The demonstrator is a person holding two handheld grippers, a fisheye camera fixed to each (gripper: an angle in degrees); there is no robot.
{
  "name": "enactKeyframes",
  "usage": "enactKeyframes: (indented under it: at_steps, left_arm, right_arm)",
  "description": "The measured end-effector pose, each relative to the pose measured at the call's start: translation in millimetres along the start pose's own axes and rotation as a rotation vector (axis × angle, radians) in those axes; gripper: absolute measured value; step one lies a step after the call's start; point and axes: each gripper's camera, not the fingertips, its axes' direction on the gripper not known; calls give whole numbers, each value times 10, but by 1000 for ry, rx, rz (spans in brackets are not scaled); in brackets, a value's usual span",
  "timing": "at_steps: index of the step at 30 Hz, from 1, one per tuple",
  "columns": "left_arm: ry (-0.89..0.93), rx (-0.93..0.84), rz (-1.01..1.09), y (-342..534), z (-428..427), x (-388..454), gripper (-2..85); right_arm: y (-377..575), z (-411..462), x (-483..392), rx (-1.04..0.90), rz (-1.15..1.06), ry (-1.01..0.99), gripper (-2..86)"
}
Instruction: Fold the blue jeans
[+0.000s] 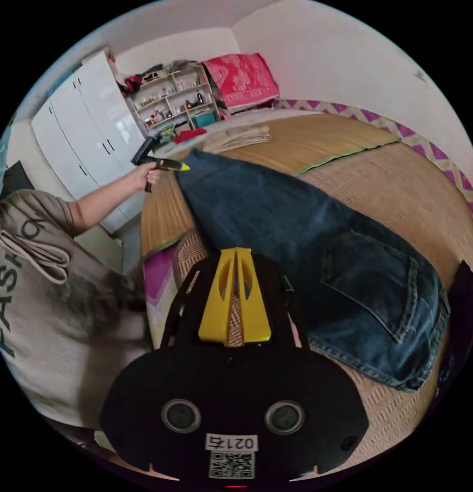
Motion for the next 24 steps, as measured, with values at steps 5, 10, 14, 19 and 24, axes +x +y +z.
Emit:
enactKeyframes:
  at_steps: [5,10,14,19,24]
  left_arm:
    - [-155,168,-230,318,-1009,-753,-5]
    - [14,236,-343,765,-1603,-1188,42]
    - [74,239,-382,889,-1727,-1215,69]
    - [108,173,-498,864,-1834,-1082,127]
    - [62,178,-522,556,-2039,-879,153]
  right_arm:
    - [62,273,-176,-67,-1,30,-8]
    - [67,329,-361,-69,-19,115,-6]
    - [96,337,-401,-77,-8,134,-6]
    - [198,310,-359,-62,34,121,-6]
    - [361,272,-337,-44,60,136,-6]
